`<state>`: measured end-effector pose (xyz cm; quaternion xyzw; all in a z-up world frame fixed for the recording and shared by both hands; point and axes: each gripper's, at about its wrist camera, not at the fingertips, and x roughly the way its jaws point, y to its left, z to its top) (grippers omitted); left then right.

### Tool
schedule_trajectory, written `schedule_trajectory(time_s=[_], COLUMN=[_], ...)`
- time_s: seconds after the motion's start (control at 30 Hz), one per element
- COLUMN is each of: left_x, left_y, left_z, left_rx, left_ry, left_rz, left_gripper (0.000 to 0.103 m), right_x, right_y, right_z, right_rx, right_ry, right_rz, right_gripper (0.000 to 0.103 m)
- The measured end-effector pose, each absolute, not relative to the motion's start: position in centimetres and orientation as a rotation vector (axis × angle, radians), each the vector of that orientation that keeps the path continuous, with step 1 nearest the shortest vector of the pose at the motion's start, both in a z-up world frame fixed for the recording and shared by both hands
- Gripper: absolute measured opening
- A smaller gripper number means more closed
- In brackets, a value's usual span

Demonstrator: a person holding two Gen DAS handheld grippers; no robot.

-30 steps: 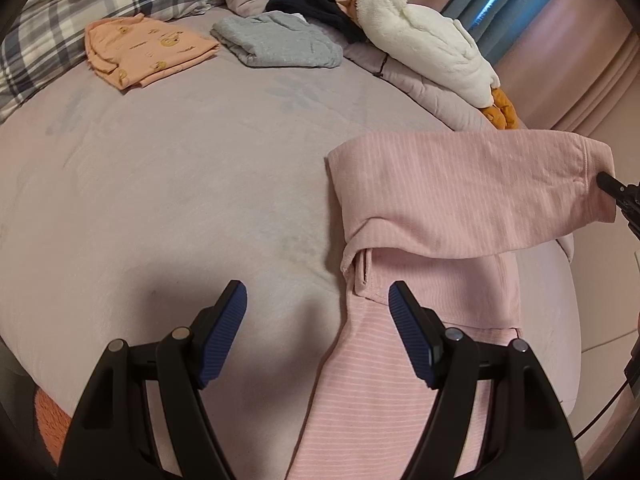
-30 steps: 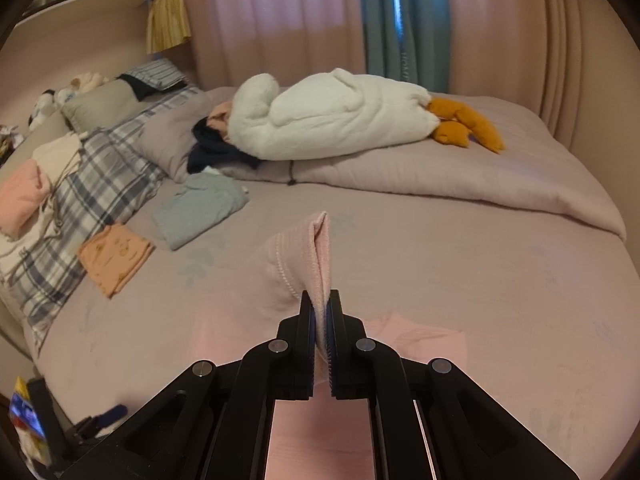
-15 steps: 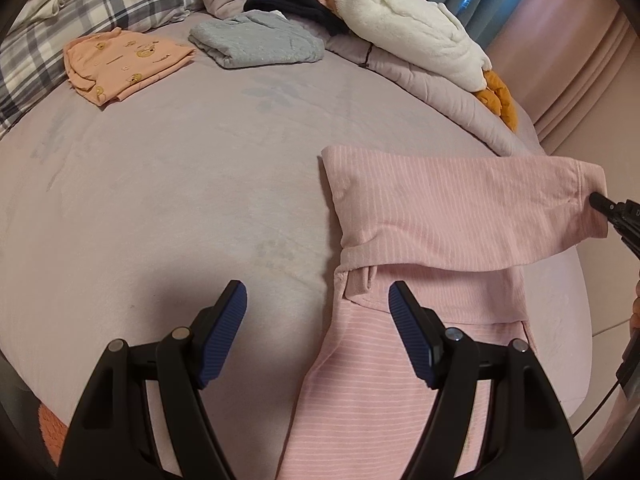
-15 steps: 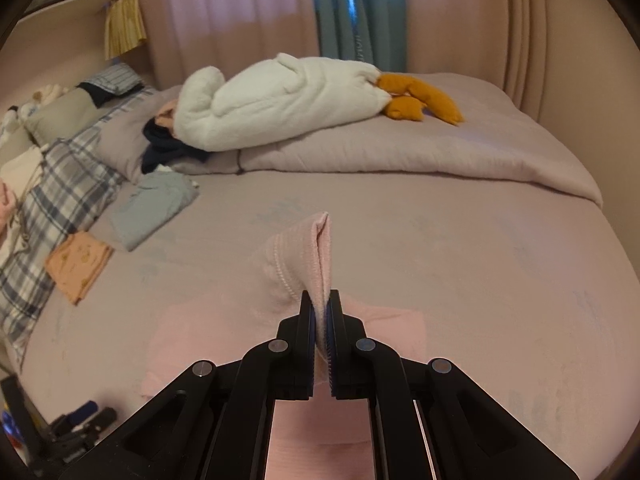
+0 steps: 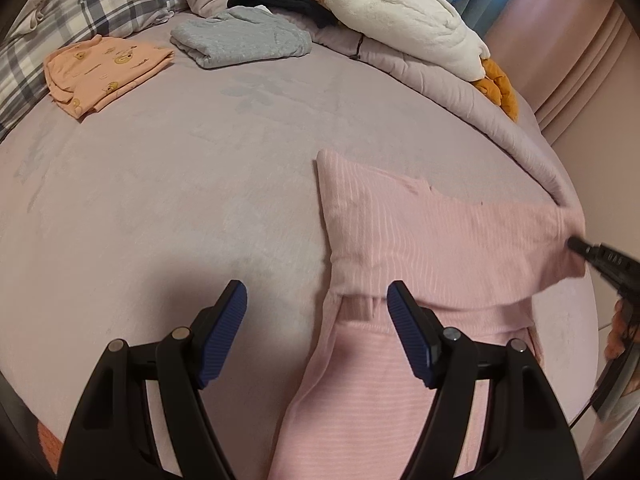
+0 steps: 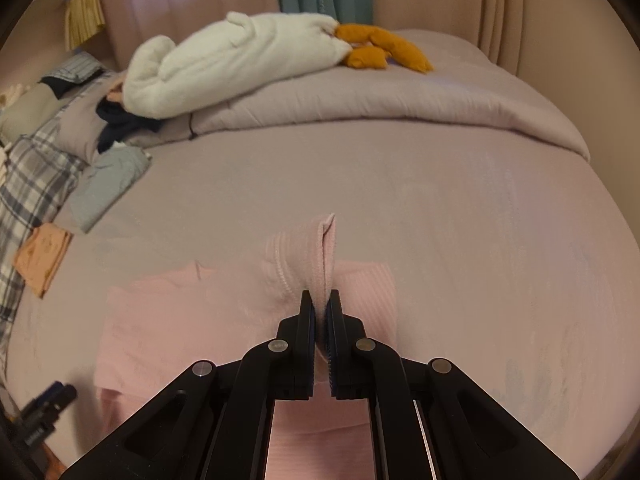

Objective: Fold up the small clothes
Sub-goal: 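Carry the held sleeve with the right gripper across the shirt body, then lower the sleeve onto the shirt body and open the right gripper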

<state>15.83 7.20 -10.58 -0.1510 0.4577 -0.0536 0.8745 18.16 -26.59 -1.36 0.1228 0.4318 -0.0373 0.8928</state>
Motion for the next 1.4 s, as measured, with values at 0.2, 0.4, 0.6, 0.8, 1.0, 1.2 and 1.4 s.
schedule_trajectory(time_s=[0.2,0.4,0.6,0.8,1.0,1.2,1.4], left_x=[17.8,19.7,20.7,21.2,21.3,21.4,21.7], left_y=[6.7,5.7,4.4,4.2,4.3,4.0,4.0], left_z=[-10.7,-11.9,-13.6,-15.0,-15.7,-16.2,-16.4], left_rx=[-0.305,-0.285,-0.240,-0.227,-0.222,-0.203,-0.216], left_ry=[0.956,0.997,1.041,1.079,1.083,1.080,1.084], left_rz=[-0.103,-0.118,-0.122,-0.105,-0.113,-0.112,-0.117], left_gripper=[0.072,0.060,0.049,0.052,0.055,0.061,0.064], right_x=[18.4,18.6,18.8,19.0,19.3,19.7,19.9], right_y=[-27.6,-28.4,-29.0,-29.3,-29.4,-29.3,-28.8], right_z=[-3.0,-5.2,-6.7,-7.8,-8.9,-10.0,-10.6], right_rx=[0.275,0.300,0.313,0.320,0.320,0.308,0.261], right_ry=[0.936,0.985,1.019,1.042,1.063,1.081,1.085], right_rz=[-0.103,-0.129,-0.151,-0.164,-0.172,-0.182,-0.193], right_gripper=[0.006,0.006,0.006,0.006,0.006,0.006,0.006])
